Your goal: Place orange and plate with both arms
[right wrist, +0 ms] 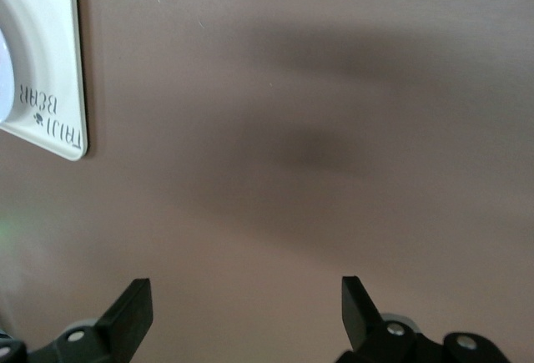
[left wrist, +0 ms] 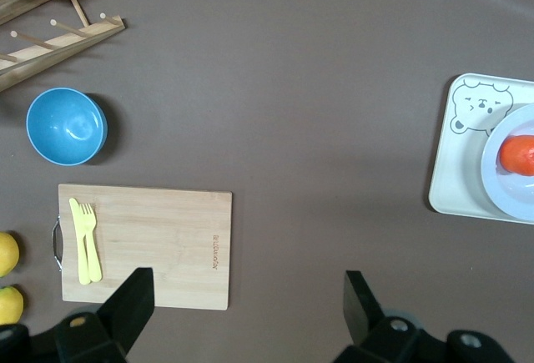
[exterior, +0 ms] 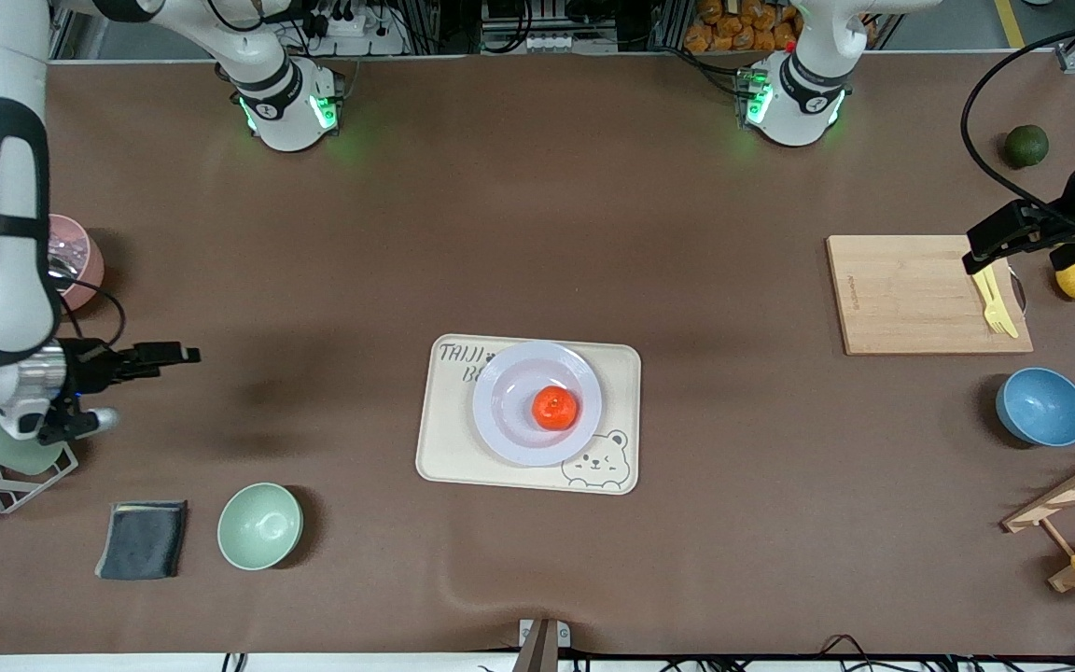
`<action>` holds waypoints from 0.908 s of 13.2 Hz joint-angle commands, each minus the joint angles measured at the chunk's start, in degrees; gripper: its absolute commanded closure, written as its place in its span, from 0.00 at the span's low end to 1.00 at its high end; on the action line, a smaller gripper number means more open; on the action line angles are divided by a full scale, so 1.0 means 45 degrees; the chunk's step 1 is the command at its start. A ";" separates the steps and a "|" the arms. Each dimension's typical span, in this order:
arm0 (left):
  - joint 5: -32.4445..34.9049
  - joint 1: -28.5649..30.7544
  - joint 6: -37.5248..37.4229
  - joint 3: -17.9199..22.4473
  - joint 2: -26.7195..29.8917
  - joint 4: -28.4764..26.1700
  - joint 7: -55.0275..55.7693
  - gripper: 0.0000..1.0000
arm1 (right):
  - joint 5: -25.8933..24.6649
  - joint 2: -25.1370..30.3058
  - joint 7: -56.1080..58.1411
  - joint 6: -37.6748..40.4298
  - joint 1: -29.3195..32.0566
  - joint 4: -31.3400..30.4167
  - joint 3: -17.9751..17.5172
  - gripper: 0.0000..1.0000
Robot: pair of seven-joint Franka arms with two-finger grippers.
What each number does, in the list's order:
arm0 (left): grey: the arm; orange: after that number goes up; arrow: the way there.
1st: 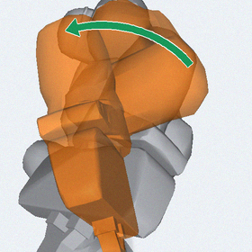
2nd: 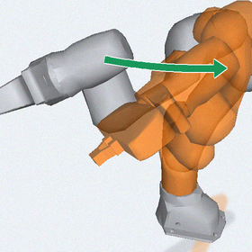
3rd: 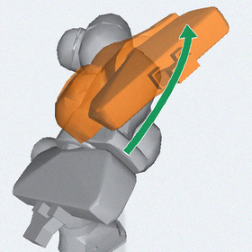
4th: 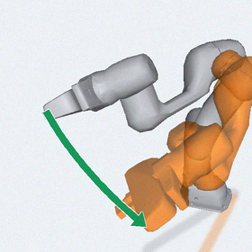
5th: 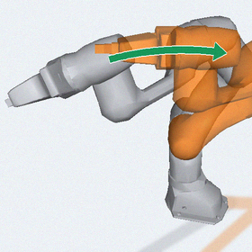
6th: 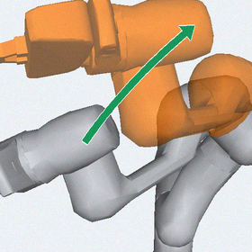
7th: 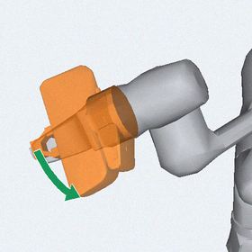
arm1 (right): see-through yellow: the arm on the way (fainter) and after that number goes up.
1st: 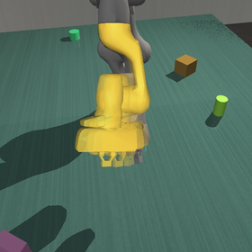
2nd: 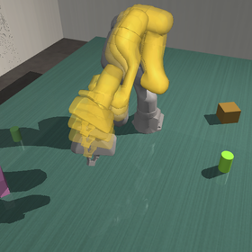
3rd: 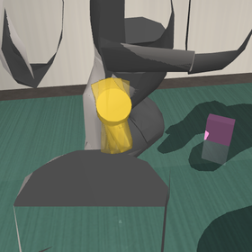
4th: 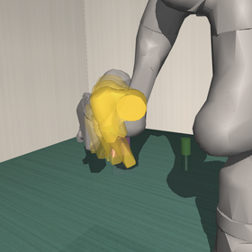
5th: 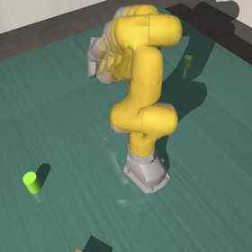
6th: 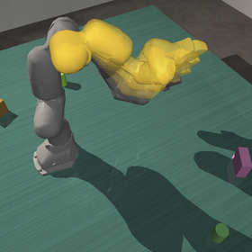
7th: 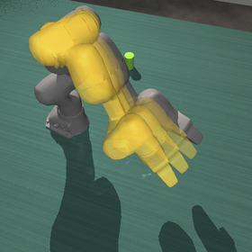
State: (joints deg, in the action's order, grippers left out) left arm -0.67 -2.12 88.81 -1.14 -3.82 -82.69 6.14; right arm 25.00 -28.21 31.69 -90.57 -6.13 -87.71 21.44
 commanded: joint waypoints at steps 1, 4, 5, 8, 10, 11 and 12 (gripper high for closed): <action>0.0168 0.0021 -0.0088 -0.0040 0.0185 -0.0042 -0.0036 0.00 | -0.1680 0.1575 0.0146 0.0458 0.0559 -0.0256 -0.0467 0.00; 0.0168 0.0021 -0.0088 -0.0040 0.0204 -0.0042 -0.0036 0.00 | -0.3112 0.2886 0.0224 0.0946 0.2100 -0.0333 -0.2124 0.00; 0.0168 0.0021 -0.0088 -0.0040 0.0204 -0.0042 -0.0036 0.00 | -0.3269 0.3140 0.0224 0.1122 0.2433 -0.0353 -0.2438 0.00; 0.0168 0.0021 -0.0088 -0.0040 0.0204 -0.0042 -0.0037 0.00 | -0.3524 0.3922 -0.0125 0.1979 0.2808 -0.0353 -0.3183 0.00; 0.0187 0.0021 -0.0088 -0.0040 0.0185 -0.0022 -0.0036 0.00 | -0.3582 0.4469 -0.1235 0.2546 0.2245 -0.0315 -0.3086 0.00; 0.0168 0.0021 -0.0088 -0.0060 0.0185 -0.0041 -0.0036 0.00 | -0.3776 0.4723 -0.1685 0.2685 0.1854 -0.0314 -0.3008 0.00; 0.0168 0.0002 -0.0088 -0.0060 0.0204 -0.0042 -0.0017 0.00 | -0.4300 0.5344 -0.1922 0.2647 0.1502 -0.0353 -0.2872 0.00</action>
State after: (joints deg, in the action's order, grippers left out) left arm -0.67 -2.12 88.81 -1.18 -3.80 -82.63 6.14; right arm 9.26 -8.99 26.18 -78.89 3.14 -87.61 8.22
